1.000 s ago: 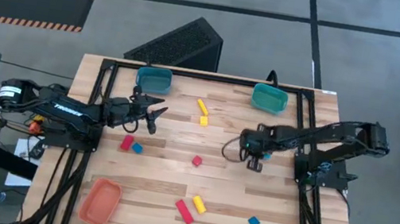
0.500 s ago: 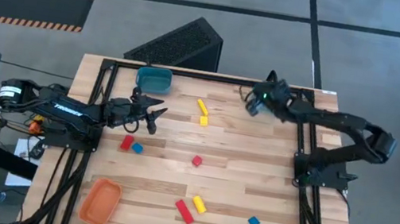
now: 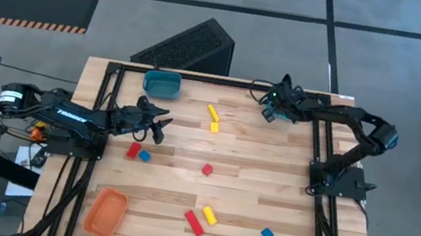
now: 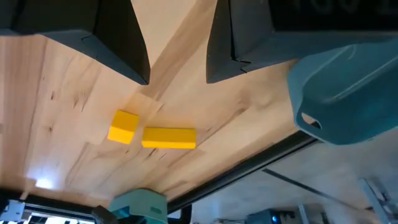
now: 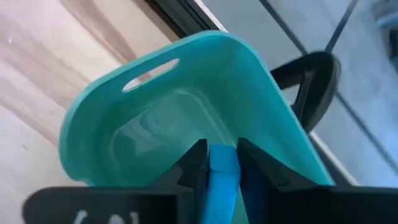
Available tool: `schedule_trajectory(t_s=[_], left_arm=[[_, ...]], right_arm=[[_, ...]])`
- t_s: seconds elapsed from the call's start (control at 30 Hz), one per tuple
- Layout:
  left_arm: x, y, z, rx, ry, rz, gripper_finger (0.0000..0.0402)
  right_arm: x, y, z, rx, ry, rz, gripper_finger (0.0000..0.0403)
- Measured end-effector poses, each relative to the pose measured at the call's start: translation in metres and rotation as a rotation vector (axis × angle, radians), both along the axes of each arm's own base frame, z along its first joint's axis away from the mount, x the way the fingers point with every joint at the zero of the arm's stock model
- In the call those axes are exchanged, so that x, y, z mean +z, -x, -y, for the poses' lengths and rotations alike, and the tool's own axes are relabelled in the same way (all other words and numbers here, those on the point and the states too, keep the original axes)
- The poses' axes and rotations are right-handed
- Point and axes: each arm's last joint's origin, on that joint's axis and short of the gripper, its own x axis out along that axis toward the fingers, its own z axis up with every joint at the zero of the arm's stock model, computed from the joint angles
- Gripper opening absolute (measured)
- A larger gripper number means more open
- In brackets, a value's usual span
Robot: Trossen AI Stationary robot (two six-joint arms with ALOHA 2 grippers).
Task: Sort & place blocks by color
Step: Put the top right blue block into the green bin, then put the bottom blue block into the green bin
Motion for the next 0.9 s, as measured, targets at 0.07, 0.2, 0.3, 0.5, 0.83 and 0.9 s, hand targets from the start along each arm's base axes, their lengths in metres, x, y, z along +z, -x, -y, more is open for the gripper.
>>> schedule_trajectory(t_s=[0.07,0.2,0.3,0.5,0.83,0.9], left_arm=[[-0.001,0.0,0.0,0.001,0.005,-0.003,0.0148],[-0.001,0.0,0.0,0.004,0.008,-0.001,0.0148],[-0.001,0.0,0.0,0.004,0.009,0.0,0.0148],[0.0,0.0,0.0,0.007,0.015,0.005,0.0148],[0.009,-0.003,-0.001,-0.002,-0.028,0.097,0.0148],[0.012,-0.004,-0.001,-0.004,-0.041,0.128,0.0148]], right_arm=[[0.001,0.001,-0.001,-0.036,-0.006,0.028,0.0124],[0.013,0.002,-0.004,-0.07,0.016,0.091,0.0168],[0.026,0.004,-0.015,-0.067,0.013,0.118,0.0196],[0.055,0.005,-0.058,-0.008,-0.063,0.218,0.0213],[0.066,0.005,-0.142,0.06,-0.281,0.266,0.0181],[0.064,0.006,-0.157,0.043,-0.346,0.262,0.0177]])
